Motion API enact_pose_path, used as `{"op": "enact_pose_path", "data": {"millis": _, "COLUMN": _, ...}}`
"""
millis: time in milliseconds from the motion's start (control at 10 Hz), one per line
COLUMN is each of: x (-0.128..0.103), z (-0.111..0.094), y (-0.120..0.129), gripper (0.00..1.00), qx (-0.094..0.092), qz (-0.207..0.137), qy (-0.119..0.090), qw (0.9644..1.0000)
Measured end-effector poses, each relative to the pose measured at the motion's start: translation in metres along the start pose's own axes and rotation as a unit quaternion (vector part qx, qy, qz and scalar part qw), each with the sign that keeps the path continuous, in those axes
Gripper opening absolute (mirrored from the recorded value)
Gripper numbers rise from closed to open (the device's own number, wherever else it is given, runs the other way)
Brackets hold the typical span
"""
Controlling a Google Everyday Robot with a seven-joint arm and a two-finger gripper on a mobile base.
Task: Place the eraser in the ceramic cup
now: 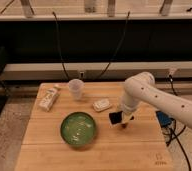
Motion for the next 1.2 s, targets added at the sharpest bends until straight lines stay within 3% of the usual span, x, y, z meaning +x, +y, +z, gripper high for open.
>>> {"op": "enact_pose_path", "data": {"millis": 300, "x": -0.008, "z": -0.015, "y": -0.051, "gripper": 0.01, "qx": 0.001, "qz": -0.003, "qy": 0.006, "qw": 1.0}}
{"op": "enact_pose_path", "data": {"millis": 500, "x": -0.015, "z": -0.02, "y": -0.068, "gripper": 0.01, "qx": 0.002, "qz": -0.008, "qy": 0.005, "qw": 1.0}}
{"op": "enact_pose_path", "data": {"millis": 600, "x": -0.02, "z": -0.033, "y": -0.074, "gripper": 0.01, "qx": 0.003, "qz": -0.01, "qy": 0.005, "qw": 0.9999}}
{"op": "enact_pose_path", "data": {"millis": 900, "x": -0.056, "z": -0.063, "y": -0.102, "gripper": 0.01, "qx": 0.005, "qz": -0.03, "qy": 0.004, "qw": 0.9995}}
{"op": "enact_pose_path", "data": {"millis": 1200, "x": -0.076, "z": -0.073, "y": -0.125, "gripper": 0.01, "qx": 0.008, "qz": -0.046, "qy": 0.001, "qw": 0.9989}}
